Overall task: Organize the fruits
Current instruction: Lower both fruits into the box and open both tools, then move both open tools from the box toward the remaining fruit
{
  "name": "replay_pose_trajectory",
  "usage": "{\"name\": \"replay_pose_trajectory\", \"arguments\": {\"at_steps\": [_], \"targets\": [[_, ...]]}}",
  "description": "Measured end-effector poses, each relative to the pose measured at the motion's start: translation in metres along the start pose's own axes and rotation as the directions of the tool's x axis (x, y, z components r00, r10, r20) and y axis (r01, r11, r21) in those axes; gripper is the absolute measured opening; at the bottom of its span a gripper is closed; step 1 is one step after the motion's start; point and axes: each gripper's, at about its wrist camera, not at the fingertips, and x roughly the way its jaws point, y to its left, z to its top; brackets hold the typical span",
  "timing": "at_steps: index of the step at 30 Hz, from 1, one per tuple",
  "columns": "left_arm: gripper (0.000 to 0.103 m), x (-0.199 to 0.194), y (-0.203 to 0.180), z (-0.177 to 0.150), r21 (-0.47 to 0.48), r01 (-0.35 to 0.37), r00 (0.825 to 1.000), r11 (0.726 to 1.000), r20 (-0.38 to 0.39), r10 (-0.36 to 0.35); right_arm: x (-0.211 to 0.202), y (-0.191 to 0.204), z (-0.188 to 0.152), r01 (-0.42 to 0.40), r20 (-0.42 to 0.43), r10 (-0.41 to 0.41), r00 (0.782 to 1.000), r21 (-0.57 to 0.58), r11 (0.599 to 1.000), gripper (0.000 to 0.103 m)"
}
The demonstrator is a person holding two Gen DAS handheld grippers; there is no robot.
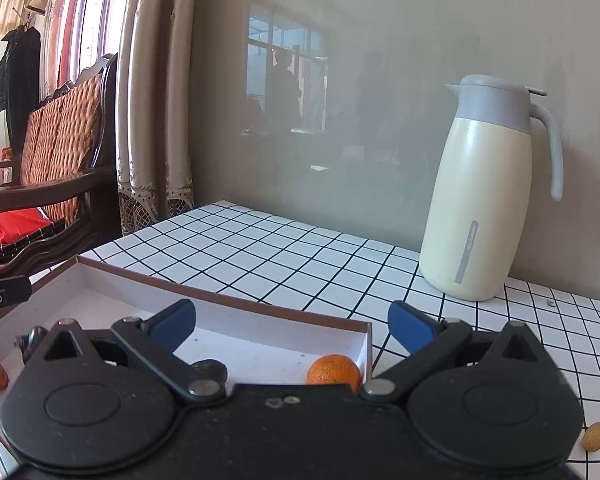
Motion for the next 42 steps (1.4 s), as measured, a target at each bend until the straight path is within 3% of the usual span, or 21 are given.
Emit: {"name": "replay_pose_trajectory", "arguments": {"at_steps": [11, 16, 23, 26, 31, 36, 42], "targets": [[0.103, -0.013, -0.005, -0.001, 0.005, 0.013, 1.000, 1.000, 0.012, -0.013, -0.015, 0.006, -0.002, -0.018, 0.000, 0.018, 1.000, -0.002, 1.000, 0.097], [0.103, -0.025, -0.014, -0.004, 0.050, 0.009, 1.000, 0.999, 0.013, -0.010, -0.032, 0.001, -0.007, 0.005, 0.023, -0.005, 1.000, 0.008, 1.000, 0.097], [0.103, -0.049, -0.029, -0.008, 0.122, -0.019, 0.997, 0.992, 0.075, 0.010, -0.061, -0.012, -0.013, 0.027, 0.071, -0.030, 0.997, 0.050, 0.998, 0.097], [0.103, -0.061, -0.035, -0.012, 0.121, -0.007, 0.997, 0.993, 0.073, -0.002, -0.069, -0.014, -0.015, 0.040, 0.075, -0.043, 0.996, 0.050, 0.998, 0.097], [0.103, -0.080, -0.047, -0.012, 0.125, -0.025, 0.991, 0.992, 0.133, 0.008, -0.086, -0.019, -0.024, 0.043, 0.067, -0.047, 0.997, 0.060, 0.997, 0.097], [0.103, -0.100, -0.048, -0.010, 0.092, 0.060, 0.989, 0.994, 0.133, -0.072, -0.100, -0.029, -0.029, 0.055, 0.066, -0.060, 0.996, 0.086, 0.995, 0.097], [0.103, -0.115, -0.058, -0.014, 0.122, 0.083, 0.985, 0.989, 0.142, -0.100, -0.119, -0.034, -0.037, 0.092, 0.062, -0.096, 0.993, 0.062, 0.994, 0.097]]}}
